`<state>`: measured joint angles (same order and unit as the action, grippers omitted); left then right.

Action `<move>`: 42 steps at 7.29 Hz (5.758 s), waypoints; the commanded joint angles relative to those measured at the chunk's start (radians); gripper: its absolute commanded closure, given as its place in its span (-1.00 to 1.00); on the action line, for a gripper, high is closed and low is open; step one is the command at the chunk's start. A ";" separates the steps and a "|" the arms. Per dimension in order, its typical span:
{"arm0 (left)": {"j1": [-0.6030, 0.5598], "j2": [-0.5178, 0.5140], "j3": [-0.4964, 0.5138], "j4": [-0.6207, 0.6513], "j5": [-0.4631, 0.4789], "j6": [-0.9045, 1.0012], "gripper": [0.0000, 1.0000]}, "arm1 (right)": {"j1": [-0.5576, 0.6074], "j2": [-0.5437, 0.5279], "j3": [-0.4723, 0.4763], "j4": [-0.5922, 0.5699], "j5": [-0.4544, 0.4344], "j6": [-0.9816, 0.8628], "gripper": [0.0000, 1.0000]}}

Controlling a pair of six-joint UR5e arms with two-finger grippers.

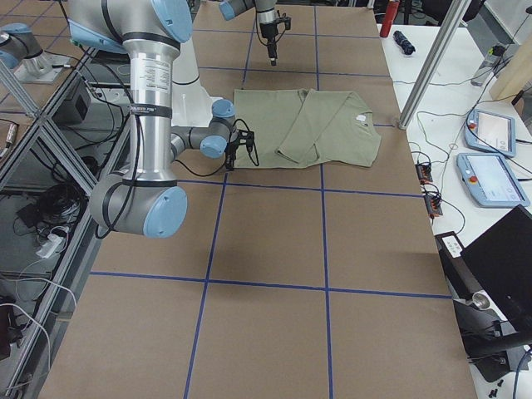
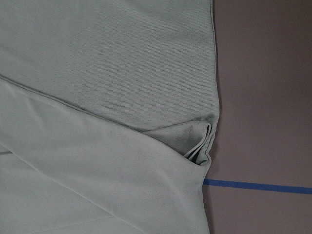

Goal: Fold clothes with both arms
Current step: 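Release the sleeve and move both grippers to the shirt's side edges, then grasp the hem corners nearest the robot with both grippers, then lift the hem with both grippers and fold it toward the collar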

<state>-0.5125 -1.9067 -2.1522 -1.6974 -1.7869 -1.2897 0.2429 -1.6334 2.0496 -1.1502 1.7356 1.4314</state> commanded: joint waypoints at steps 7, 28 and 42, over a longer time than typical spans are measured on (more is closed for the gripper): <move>0.128 0.008 0.011 0.002 0.009 -0.185 -0.96 | 0.018 -0.006 0.078 0.006 0.024 0.083 1.00; 0.373 0.044 0.144 0.076 0.118 -0.416 0.95 | 0.116 0.003 0.095 0.010 0.119 0.086 1.00; 0.514 0.037 -0.273 0.447 0.115 -0.349 1.00 | 0.136 -0.146 0.339 0.009 0.455 0.077 1.00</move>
<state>0.0096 -1.8583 -2.4363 -1.2546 -1.6705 -1.6558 0.3418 -1.7835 2.3941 -1.1413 2.1888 1.5153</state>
